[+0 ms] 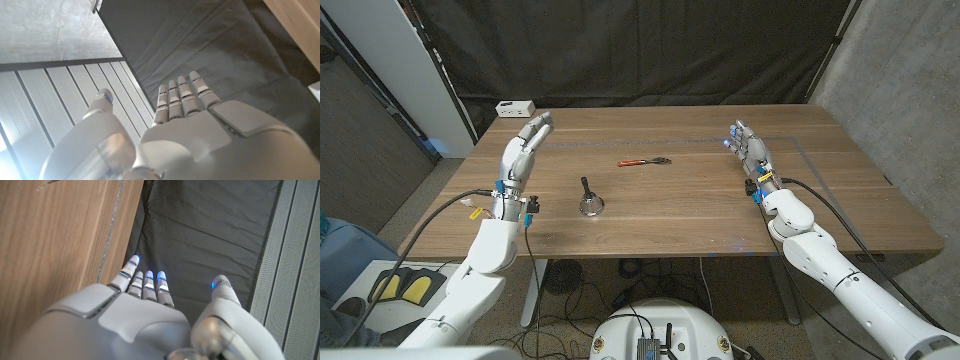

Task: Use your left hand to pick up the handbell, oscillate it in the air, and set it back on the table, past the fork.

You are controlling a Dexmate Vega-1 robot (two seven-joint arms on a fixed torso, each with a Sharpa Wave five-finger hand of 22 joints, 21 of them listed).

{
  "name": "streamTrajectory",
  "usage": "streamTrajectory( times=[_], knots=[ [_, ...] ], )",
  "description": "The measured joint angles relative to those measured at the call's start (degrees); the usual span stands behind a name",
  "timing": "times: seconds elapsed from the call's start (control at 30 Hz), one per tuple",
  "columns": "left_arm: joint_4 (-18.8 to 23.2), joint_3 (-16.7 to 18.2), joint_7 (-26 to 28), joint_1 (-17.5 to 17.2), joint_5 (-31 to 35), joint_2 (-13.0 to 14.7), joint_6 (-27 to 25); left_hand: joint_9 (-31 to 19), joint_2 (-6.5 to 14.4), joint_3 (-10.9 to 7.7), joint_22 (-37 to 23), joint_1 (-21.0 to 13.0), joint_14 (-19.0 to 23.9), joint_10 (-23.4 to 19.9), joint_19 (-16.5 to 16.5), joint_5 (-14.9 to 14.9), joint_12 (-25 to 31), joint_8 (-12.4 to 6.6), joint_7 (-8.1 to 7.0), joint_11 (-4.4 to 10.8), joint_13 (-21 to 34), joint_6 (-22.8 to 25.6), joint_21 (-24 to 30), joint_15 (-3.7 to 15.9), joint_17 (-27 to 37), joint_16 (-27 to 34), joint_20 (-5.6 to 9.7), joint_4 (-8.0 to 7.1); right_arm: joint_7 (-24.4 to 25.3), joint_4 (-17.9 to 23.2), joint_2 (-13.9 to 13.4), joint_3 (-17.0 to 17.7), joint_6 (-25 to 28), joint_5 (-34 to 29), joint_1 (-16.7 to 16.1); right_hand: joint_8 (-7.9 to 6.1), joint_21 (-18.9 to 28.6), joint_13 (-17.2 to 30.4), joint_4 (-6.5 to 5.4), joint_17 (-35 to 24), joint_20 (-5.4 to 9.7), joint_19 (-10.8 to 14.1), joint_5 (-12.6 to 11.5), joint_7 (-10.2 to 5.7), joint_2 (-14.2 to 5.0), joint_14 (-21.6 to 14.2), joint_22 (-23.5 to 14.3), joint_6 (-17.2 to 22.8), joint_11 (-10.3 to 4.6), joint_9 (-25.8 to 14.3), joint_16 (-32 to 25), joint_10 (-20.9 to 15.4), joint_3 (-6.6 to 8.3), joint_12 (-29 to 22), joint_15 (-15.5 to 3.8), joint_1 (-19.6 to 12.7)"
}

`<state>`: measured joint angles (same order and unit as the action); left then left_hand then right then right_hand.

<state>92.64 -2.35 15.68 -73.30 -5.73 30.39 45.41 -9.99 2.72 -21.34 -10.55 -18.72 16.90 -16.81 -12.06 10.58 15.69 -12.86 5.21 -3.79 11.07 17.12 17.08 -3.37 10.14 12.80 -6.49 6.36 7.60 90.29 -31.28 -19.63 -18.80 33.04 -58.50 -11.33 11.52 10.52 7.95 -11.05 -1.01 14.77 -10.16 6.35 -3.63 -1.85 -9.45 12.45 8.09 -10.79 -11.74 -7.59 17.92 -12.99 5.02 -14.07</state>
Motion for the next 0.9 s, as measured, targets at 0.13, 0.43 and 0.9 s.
streamTrajectory(
  times=[0.13,0.43,0.9],
  knots=[
    [1.77,1.54,3.95,-1.13,8.01,-0.50,-2.20,-0.03,0.00,-0.03,0.00,0.00,0.31,-0.22,0.00,0.00,0.00,0.00,-0.10,0.23,0.00,0.10,-0.01,0.31,0.00,0.00,0.00,0.31,0.35,1.10,-0.51,0.44,0.00,-0.10,-0.90,-0.34,0.00,0.00,0.00,0.00,-0.04,0.41,0.00,-0.32,-0.22,0.00,0.00,1.28,0.00,0.00,0.00,0.00,0.00,0.00,0.00,-0.22],
    [5.94,4.36,9.87,-3.37,20.35,-0.98,-7.61,-0.30,-0.01,-0.26,0.01,-0.62,0.61,-0.52,0.00,0.00,0.00,0.00,-0.32,0.52,-0.01,0.92,-0.39,0.61,0.00,0.00,0.00,0.54,0.67,2.41,-1.14,0.95,0.00,-0.27,-1.79,-0.10,0.00,0.00,0.23,0.00,-0.02,0.39,0.00,-0.65,-0.22,0.00,0.00,0.51,0.00,0.00,0.00,0.01,0.24,0.00,0.00,-0.22],
    [15.62,6.86,15.68,-7.97,34.89,1.56,-19.18,-0.30,-0.01,-0.50,0.01,-0.61,1.22,-1.33,1.03,0.00,0.00,0.05,-0.82,1.33,-0.01,1.42,-1.22,1.22,0.00,-0.55,-1.03,0.78,0.13,2.51,-1.41,0.91,1.07,0.26,-1.87,0.12,0.00,0.00,0.23,0.00,-0.02,0.38,0.00,-0.62,-0.24,0.01,0.00,-0.09,0.00,0.01,0.00,0.01,0.24,0.34,0.00,-0.23]
  ],
)
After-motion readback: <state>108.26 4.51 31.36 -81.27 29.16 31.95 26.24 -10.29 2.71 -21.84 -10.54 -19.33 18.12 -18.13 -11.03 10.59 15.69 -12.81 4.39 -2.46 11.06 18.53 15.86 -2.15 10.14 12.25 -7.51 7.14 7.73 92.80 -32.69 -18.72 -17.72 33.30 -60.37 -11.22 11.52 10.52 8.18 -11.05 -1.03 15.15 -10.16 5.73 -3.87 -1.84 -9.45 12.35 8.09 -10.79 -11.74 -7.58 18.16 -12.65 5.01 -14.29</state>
